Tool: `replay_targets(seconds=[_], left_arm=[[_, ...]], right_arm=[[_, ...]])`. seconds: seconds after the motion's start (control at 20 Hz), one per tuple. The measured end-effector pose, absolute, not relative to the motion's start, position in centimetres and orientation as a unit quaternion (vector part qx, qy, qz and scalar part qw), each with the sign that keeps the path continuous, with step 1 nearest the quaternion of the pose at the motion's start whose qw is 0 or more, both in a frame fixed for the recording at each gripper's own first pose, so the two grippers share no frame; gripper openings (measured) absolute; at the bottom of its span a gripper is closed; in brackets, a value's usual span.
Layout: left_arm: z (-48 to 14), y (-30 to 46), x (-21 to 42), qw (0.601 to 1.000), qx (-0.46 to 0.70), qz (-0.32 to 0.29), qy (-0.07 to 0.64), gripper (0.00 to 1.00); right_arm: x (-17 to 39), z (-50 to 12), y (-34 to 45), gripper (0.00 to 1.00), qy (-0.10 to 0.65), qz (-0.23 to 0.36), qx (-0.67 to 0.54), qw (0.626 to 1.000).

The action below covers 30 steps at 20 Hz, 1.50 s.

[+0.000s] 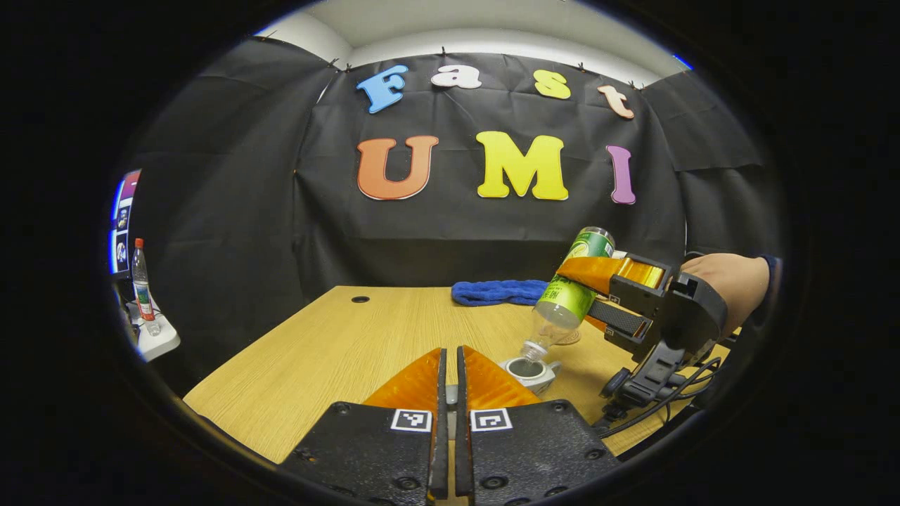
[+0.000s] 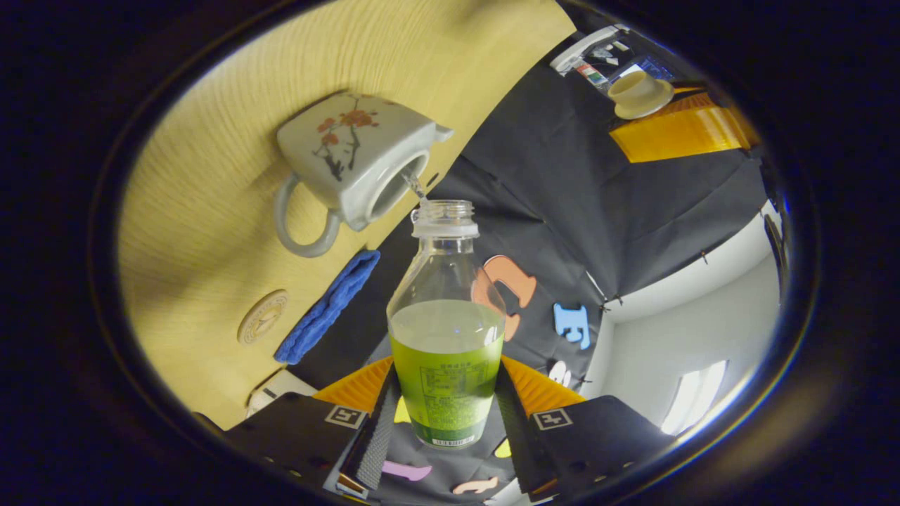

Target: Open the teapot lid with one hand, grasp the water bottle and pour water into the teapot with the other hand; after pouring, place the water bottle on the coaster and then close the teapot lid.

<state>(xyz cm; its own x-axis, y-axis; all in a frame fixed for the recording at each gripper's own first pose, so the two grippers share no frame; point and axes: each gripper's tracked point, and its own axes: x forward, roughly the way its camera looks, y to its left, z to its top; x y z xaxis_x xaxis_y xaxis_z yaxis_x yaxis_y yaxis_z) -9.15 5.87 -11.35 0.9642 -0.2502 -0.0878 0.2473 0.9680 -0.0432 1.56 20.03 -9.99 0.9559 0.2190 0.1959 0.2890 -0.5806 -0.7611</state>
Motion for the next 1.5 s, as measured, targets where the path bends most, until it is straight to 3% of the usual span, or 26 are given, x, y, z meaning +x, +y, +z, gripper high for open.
replay_targets(seconds=[0.45,0.85,1.1,1.5], left_arm=[[-11.4,5.8,-9.3,0.991,-0.010,-0.128,0.049,0.06],[-11.2,5.9,-9.3,0.990,-0.005,-0.130,0.046,0.06],[-11.7,6.5,-8.5,0.991,-0.031,-0.118,0.054,0.06],[-12.7,6.3,-8.1,0.990,-0.045,-0.114,0.071,0.06]], right_arm=[[1.5,-8.9,20.1,0.72,-0.158,-0.053,-0.899,0.404],[1.9,-7.8,19.3,0.72,-0.165,-0.059,-0.890,0.420],[2.4,-8.2,17.9,0.70,-0.164,-0.059,-0.858,0.483],[4.1,-10.0,16.8,0.73,-0.114,-0.010,-0.708,0.697]])
